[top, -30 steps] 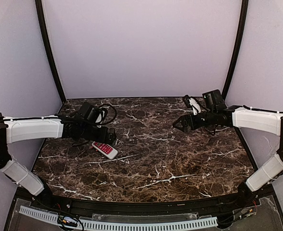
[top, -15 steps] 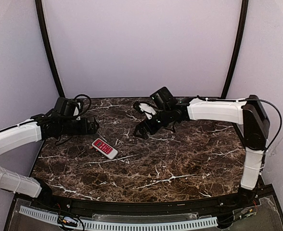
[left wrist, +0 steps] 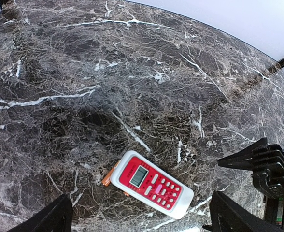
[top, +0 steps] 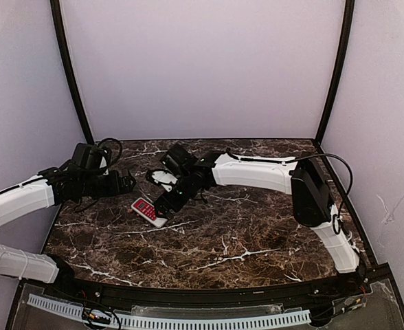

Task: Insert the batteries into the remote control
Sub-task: Pick up the remote control from the center of the board.

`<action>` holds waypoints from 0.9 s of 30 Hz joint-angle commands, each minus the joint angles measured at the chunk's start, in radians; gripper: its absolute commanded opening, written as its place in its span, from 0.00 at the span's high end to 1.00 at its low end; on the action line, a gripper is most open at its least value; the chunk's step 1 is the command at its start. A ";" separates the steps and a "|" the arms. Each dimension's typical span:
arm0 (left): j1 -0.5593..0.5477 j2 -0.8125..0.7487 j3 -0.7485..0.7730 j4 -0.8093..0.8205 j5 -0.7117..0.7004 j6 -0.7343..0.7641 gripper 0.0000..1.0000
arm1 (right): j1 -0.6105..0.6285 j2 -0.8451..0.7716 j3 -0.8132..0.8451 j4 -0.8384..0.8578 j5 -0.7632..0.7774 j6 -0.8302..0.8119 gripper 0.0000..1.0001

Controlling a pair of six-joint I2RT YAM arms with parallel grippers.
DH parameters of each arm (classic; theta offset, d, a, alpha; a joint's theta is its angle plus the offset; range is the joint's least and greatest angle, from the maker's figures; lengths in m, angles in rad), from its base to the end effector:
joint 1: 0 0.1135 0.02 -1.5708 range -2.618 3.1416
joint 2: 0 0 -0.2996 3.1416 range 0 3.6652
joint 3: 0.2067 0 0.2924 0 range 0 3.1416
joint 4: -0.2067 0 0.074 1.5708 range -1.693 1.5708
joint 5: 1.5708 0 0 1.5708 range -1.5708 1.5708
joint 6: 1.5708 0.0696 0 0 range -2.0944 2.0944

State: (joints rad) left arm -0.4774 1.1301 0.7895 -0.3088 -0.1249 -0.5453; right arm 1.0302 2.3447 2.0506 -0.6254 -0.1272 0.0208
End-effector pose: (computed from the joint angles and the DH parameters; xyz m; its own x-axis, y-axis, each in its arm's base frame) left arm 0.2668 -0.1283 0.2589 -0.6500 -0.2432 -0.7200 0.0359 0.9366 -0.3487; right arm 0.3050 0.5253 0.1885 -0.4277 -0.6725 -0.6040 -0.8813 0.4587 0.1135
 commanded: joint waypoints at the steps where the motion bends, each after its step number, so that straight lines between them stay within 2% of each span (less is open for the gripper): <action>1: 0.009 -0.035 -0.039 -0.013 -0.019 -0.034 0.00 | 0.010 0.048 0.081 -0.068 0.016 0.022 0.04; 15: 0.014 -0.118 -0.069 -0.044 -0.096 -0.051 0.00 | 0.034 0.174 0.217 -0.066 0.004 0.060 0.09; 27: 0.019 -0.146 -0.086 -0.055 -0.107 -0.054 0.00 | 0.050 0.234 0.278 -0.040 -0.003 0.065 0.14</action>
State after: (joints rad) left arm -0.4664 1.0039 0.7280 -0.3321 -0.2134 -0.5884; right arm 1.0588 2.5404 2.2871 -0.6853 -0.1310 0.0788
